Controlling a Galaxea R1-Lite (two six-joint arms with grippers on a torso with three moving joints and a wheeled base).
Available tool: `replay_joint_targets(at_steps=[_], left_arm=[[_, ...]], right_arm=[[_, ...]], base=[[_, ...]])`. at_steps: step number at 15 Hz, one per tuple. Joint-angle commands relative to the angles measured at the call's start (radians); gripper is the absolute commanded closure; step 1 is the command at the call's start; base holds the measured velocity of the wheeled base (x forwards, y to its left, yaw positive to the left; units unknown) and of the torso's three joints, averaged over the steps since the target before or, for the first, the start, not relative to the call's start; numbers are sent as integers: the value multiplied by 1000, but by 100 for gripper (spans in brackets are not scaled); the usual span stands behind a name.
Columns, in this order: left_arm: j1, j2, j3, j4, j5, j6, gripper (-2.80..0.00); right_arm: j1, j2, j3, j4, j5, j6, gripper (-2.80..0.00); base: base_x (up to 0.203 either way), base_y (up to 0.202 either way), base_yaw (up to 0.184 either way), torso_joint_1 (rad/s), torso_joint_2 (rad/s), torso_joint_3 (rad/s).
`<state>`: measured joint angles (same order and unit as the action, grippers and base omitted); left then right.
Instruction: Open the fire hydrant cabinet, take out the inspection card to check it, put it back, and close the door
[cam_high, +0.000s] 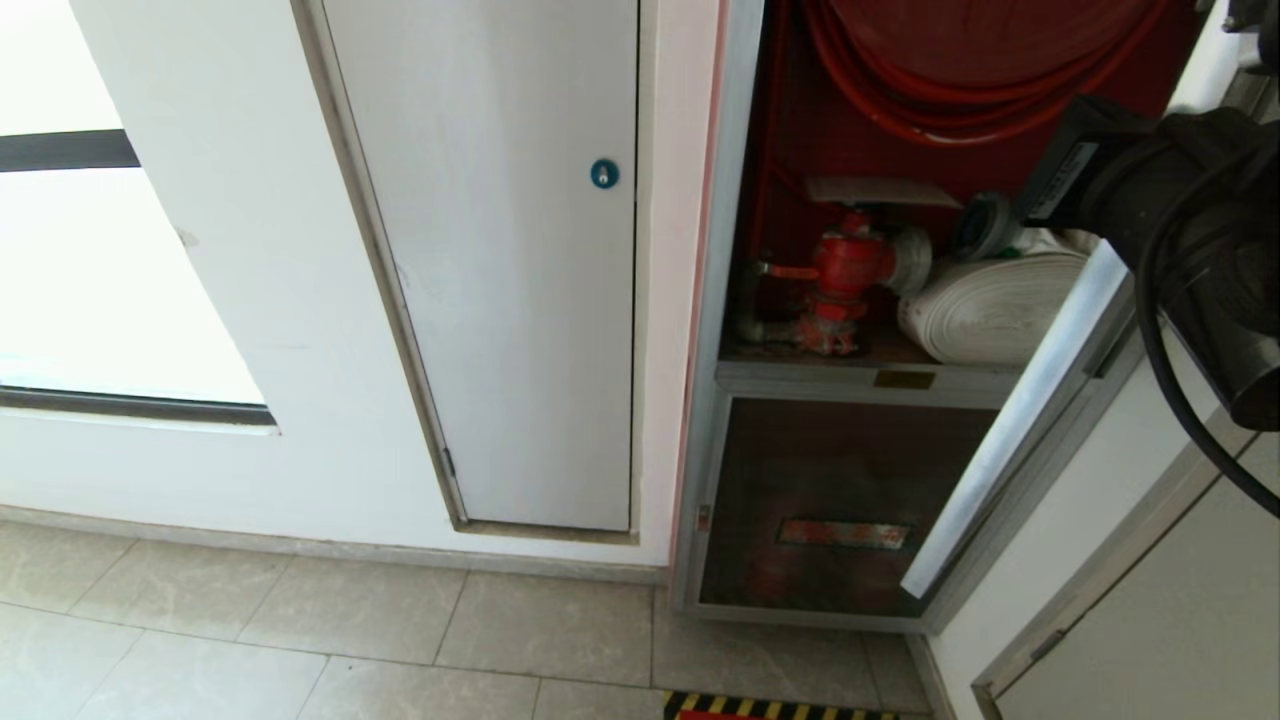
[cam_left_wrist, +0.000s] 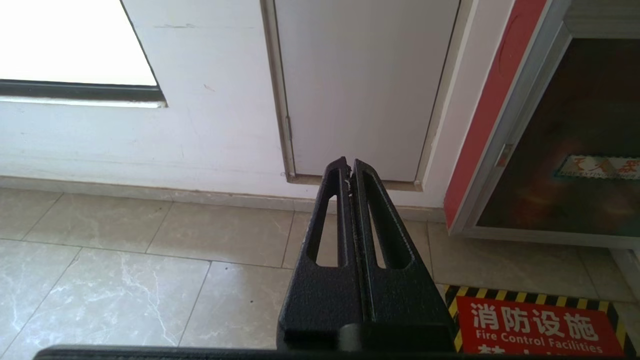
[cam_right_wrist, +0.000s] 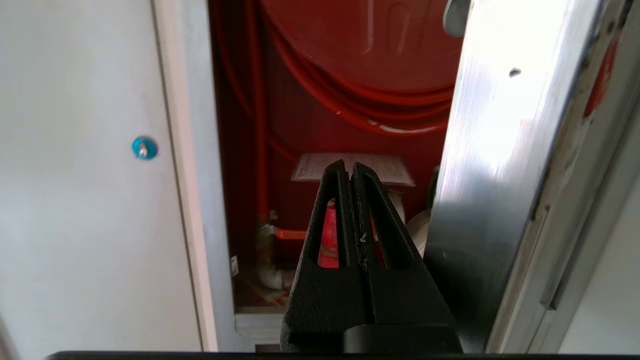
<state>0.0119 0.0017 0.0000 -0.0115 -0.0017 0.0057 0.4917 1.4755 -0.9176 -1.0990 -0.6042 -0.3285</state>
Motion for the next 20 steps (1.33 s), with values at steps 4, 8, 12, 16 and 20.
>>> replay_joint_targets(at_steps=[4,8,12,16,20], left_arm=[[0,1,5,-1,0,0,0],[0,1,5,-1,0,0,0],[0,1,5,-1,0,0,0],[0,1,5,-1,0,0,0],[0,1,5,-1,0,0,0]], right_arm=[[1,-75,61,-9,-39,-4,0],[1,-134,84,3,-80,-12,0],[1,-191,120,13,-106,-13,0],[1,-240,148,16,-115,-21,0],[-4,-295,190,17,-120,-28,0]], base=[[0,0,0,0,0,0],[0,0,0,0,0,0],[0,0,0,0,0,0],[0,0,0,0,0,0],[0,0,0,0,0,0]])
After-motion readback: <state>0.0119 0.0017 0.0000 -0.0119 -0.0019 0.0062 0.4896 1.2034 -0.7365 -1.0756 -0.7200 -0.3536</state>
